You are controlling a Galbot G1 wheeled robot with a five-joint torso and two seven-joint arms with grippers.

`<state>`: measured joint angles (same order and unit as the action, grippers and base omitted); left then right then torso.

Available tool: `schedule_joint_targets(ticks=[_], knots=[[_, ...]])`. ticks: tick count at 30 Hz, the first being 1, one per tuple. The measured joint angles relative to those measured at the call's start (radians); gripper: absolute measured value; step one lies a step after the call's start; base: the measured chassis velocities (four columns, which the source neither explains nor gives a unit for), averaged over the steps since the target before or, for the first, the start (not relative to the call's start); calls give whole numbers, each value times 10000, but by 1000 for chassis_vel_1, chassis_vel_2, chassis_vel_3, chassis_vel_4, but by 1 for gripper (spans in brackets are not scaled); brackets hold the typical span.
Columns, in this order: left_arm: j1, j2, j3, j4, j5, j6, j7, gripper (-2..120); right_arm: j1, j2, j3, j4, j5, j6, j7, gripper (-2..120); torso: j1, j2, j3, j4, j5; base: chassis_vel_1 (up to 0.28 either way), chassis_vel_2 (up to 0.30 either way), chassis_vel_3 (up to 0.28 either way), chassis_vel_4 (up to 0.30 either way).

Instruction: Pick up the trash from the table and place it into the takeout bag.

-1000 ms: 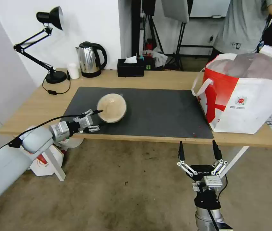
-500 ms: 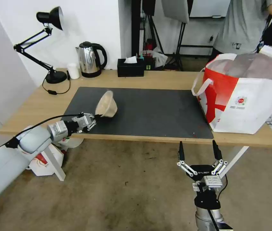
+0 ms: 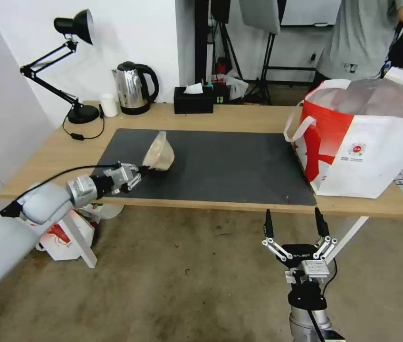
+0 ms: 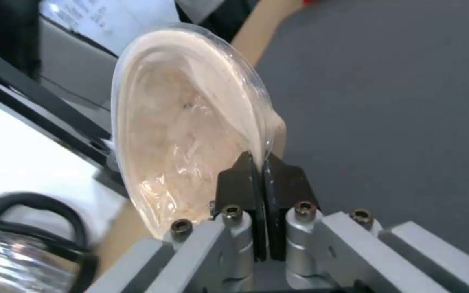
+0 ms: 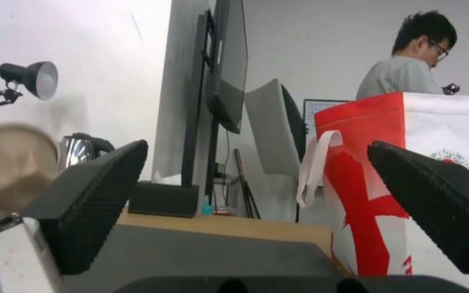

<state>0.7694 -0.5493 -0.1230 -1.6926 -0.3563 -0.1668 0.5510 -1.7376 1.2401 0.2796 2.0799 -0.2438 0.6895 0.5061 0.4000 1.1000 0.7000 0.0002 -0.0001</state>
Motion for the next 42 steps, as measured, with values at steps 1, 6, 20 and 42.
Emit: schedule_joint_targets(ticks=[1, 6, 20, 42], knots=[[0, 0, 0, 0, 0, 0, 0, 0, 0, 0, 0, 0, 0, 0, 0, 100, 0, 0, 0, 0, 0, 0, 0, 0, 0], [-949, 344, 118, -23, -177, -42, 70, 0, 0, 0, 0, 0, 0, 0, 0, 100, 0, 0, 0, -1, 2, 0, 0, 0, 0], [-6500, -404, 4494, 758, -456, 351, -184, 0, 0, 0, -1, 0, 0, 0, 0, 100, 0, 0, 1, -1, 1, 0, 0, 0, 0], [-10187, -4182, 7621, 3251, -616, 508, -164, 0, 0, 0, 0, 0, 1, 0, 0, 100, 1, -1, 1, -2, 2, 0, 0, 0, 0]])
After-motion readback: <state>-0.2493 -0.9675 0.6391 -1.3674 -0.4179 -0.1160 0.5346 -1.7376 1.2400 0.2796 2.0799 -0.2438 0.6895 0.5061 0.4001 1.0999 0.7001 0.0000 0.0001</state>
